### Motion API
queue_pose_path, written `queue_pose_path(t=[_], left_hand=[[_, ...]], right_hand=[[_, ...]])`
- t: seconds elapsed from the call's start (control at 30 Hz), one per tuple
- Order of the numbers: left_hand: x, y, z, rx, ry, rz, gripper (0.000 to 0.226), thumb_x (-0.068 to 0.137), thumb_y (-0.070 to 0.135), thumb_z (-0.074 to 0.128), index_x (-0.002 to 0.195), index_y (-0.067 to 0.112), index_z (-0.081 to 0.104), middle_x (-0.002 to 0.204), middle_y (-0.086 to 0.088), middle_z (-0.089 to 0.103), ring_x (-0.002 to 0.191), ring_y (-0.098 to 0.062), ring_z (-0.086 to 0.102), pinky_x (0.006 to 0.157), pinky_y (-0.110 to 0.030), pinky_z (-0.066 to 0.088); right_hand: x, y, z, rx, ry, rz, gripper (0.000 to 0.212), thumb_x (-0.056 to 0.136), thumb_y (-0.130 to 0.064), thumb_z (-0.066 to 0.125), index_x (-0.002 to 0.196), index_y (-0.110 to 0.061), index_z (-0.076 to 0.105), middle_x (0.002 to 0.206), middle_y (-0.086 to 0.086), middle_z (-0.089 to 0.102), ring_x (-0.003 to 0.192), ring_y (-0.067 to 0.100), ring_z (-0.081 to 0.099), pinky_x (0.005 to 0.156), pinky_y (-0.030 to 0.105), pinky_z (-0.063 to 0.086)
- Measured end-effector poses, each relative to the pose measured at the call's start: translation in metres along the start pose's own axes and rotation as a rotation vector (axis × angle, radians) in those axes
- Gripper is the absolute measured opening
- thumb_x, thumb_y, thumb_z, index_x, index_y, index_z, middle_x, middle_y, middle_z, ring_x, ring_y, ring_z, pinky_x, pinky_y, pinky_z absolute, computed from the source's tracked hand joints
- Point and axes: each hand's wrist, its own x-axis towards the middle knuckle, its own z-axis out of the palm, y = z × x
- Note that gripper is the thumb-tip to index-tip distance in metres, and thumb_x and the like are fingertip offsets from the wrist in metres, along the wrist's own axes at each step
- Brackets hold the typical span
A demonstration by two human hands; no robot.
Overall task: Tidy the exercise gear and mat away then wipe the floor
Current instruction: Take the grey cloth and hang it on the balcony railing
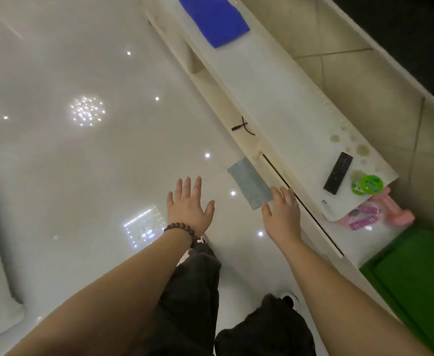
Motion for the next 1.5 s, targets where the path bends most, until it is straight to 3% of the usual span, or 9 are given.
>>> queue_pose_path(t=[0.37,0.53,0.67,0.9,1.1,1.27,1.4,1.5], left_hand=[[0.084,-0.014,0.002,-0.006,-0.075,-0.014,0.07,0.096,0.055,0.023,0.154,0.026,-0.004,0.162,-0.002,-0.002,0.147,-0.022,-0.012,0.119,-0.048,-0.002],[0.126,-0.012,0.034,0.004,-0.113,-0.061,0.07,0.096,0.056,0.021,0.153,0.026,-0.005,0.162,-0.002,-0.004,0.147,-0.022,-0.015,0.119,-0.049,-0.006],[0.174,-0.016,0.096,0.001,-0.164,-0.089,0.069,0.096,0.057,0.02,0.153,0.027,-0.007,0.162,-0.002,-0.005,0.147,-0.022,-0.016,0.118,-0.048,-0.008],[0.269,-0.044,0.244,0.015,-0.237,-0.081,0.07,0.096,0.058,0.017,0.152,0.028,-0.01,0.161,-0.001,-0.008,0.146,-0.021,-0.019,0.119,-0.048,-0.007],[0.339,-0.084,0.359,0.074,-0.202,-0.046,0.07,0.095,0.059,0.018,0.152,0.028,-0.01,0.162,-0.001,-0.006,0.146,-0.021,-0.018,0.119,-0.047,-0.007],[0.383,-0.121,0.41,0.173,-0.167,0.024,0.072,0.094,0.06,0.018,0.152,0.028,-0.011,0.162,-0.002,-0.005,0.147,-0.022,-0.016,0.118,-0.047,-0.006],[0.4,-0.128,0.423,0.165,-0.128,0.034,0.073,0.093,0.059,0.021,0.152,0.027,-0.008,0.162,-0.003,-0.002,0.147,-0.023,-0.013,0.119,-0.046,-0.003],[0.403,-0.121,0.426,0.143,-0.121,0.04,0.072,0.094,0.059,0.021,0.153,0.027,-0.007,0.162,-0.004,-0.002,0.147,-0.023,-0.013,0.119,-0.046,-0.004]], right_hand=[[0.068,-0.024,0.033,-0.019,-0.078,0.06,0.052,0.098,-0.034,0.042,0.145,-0.014,0.032,0.154,0.012,0.025,0.144,0.027,0.014,0.116,0.043,0.021],[0.111,0.003,0.07,-0.024,-0.138,0.071,0.05,0.097,-0.036,0.043,0.143,-0.018,0.034,0.151,0.01,0.03,0.142,0.027,0.02,0.112,0.044,0.031],[0.156,0.034,0.132,-0.046,-0.182,0.089,0.048,0.096,-0.035,0.045,0.141,-0.018,0.037,0.148,0.011,0.034,0.138,0.027,0.028,0.109,0.043,0.036],[0.254,0.115,0.283,-0.107,-0.239,0.083,0.054,0.095,-0.037,0.048,0.142,-0.013,0.036,0.149,0.013,0.032,0.137,0.029,0.028,0.109,0.043,0.031],[0.354,0.183,0.413,-0.169,-0.249,0.018,0.075,0.088,-0.053,0.052,0.149,-0.023,0.022,0.157,0.011,0.015,0.141,0.031,0.017,0.112,0.047,0.024],[0.413,0.215,0.484,-0.201,-0.161,0.173,0.089,0.079,-0.066,0.054,0.15,-0.036,0.008,0.159,0.007,-0.002,0.144,0.033,0.002,0.11,0.059,0.015],[0.408,0.215,0.511,-0.379,-0.039,0.175,0.072,0.086,-0.06,0.049,0.148,-0.037,0.019,0.154,0.008,0.015,0.136,0.033,0.018,0.099,0.054,0.03],[0.408,0.212,0.513,-0.357,0.052,0.163,0.047,0.091,-0.037,0.053,0.137,-0.031,0.041,0.136,0.009,0.037,0.117,0.032,0.035,0.086,0.048,0.036]])
